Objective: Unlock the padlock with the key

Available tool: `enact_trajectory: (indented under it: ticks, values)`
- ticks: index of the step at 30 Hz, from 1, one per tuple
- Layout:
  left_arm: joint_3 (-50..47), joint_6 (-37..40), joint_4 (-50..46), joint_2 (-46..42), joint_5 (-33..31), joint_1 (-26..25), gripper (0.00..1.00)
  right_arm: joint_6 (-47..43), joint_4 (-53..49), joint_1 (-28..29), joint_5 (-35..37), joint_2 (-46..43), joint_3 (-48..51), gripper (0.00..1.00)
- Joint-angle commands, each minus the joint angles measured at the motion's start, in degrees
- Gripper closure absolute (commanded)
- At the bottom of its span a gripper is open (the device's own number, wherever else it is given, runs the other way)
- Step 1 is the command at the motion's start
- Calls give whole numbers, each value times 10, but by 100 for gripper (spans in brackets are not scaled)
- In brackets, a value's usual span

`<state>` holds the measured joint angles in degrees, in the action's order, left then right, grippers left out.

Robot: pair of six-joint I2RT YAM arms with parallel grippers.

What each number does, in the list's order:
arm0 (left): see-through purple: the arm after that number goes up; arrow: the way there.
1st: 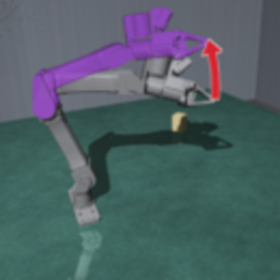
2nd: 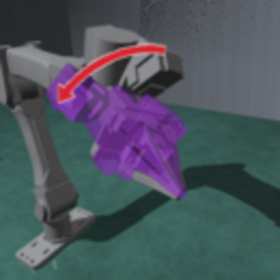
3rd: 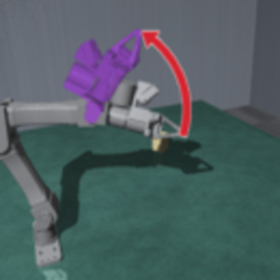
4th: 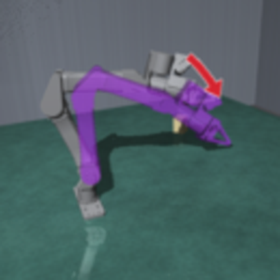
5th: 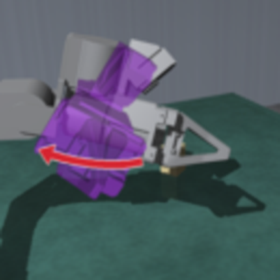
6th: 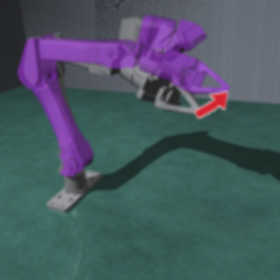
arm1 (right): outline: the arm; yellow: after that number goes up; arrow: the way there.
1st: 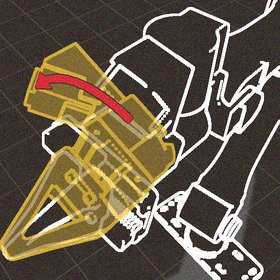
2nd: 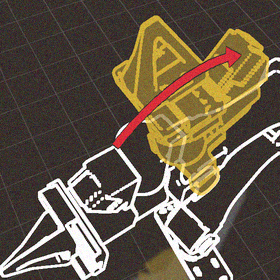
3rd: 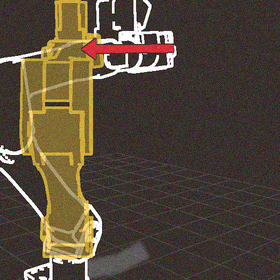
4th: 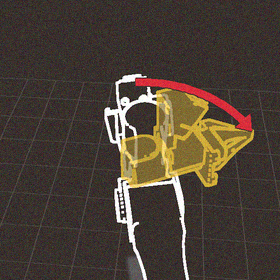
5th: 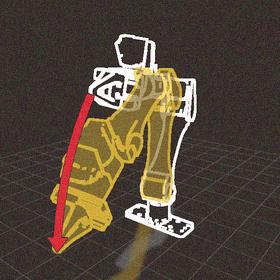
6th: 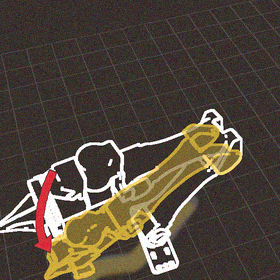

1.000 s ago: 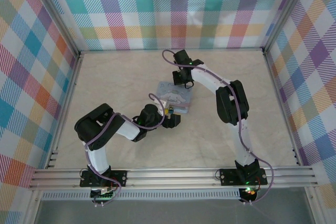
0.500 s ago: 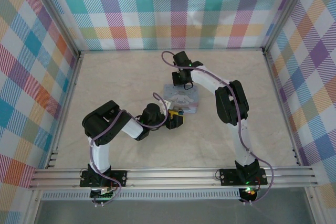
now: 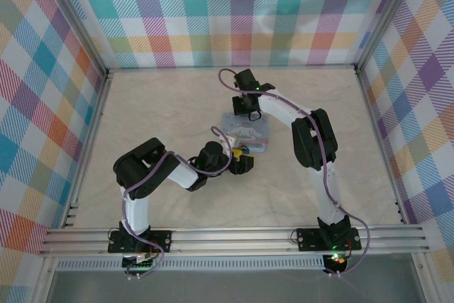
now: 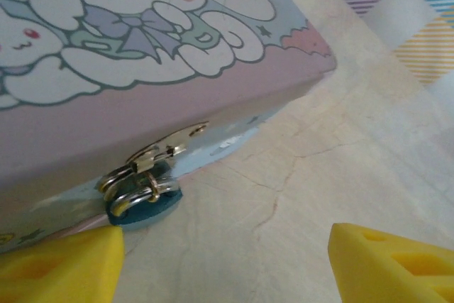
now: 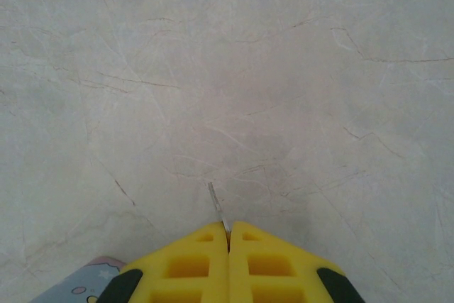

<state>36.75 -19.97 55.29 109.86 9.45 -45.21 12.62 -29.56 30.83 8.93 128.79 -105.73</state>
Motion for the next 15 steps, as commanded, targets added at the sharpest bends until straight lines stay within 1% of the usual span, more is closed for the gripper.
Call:
enact_trajectory:
  ticks: [1, 5, 6, 9, 11, 13, 15]
  values:
    - [9, 34, -44, -19, -141, 2, 23, -6, -52, 12, -16, -10, 17, 100]
    - [25, 51, -64, -18, -187, -13, 20, -6, -52, 14, -18, -7, 13, 100]
    - [26, 54, -63, -16, -187, -16, 20, -6, -53, 14, -20, -6, 12, 100]
    - [34, 59, -50, -5, -142, -17, 21, -5, -55, 17, -21, -4, 8, 100]
    - [26, 66, -16, -2, -95, -15, 24, -5, -58, 18, -21, -1, 4, 100]
    - [23, 66, 4, -1, -50, -11, 28, -5, -59, 19, -21, -2, 2, 100]
    - [25, 63, 12, -1, -8, -4, 35, -6, -59, 19, -20, -1, 0, 100]
